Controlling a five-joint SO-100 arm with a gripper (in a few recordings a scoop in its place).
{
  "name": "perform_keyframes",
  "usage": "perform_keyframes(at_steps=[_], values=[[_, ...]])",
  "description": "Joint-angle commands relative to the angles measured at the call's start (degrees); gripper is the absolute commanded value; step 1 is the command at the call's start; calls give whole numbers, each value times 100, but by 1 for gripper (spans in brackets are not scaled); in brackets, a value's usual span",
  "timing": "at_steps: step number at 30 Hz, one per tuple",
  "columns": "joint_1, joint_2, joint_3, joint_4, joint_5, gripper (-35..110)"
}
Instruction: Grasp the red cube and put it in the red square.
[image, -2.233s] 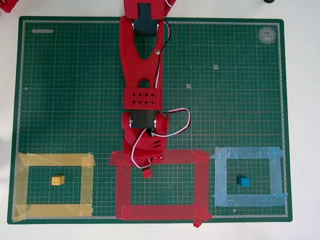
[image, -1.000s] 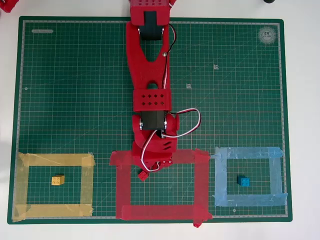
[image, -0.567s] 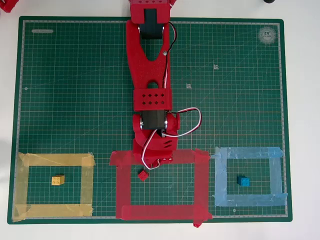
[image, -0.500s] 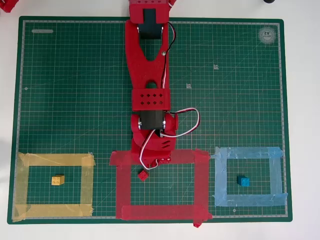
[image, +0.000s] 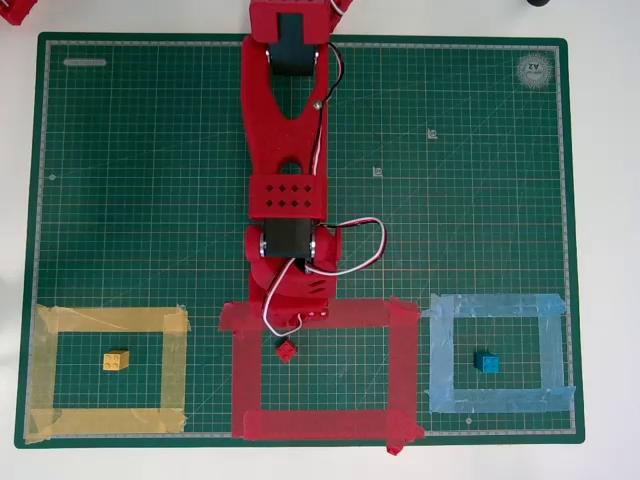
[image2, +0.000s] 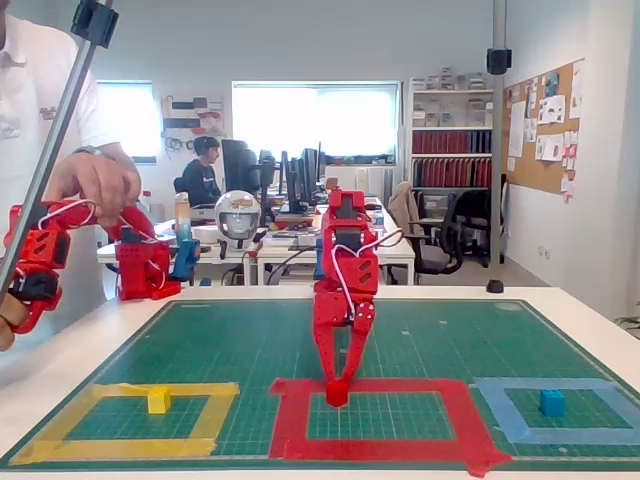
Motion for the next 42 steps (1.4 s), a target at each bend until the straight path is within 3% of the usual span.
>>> perform_keyframes(at_steps=[1, 16, 42], values=[[229, 650, -141, 88, -229, 0], [220, 431, -343, -501, -369, 0], [176, 97, -211, -519, -369, 0]])
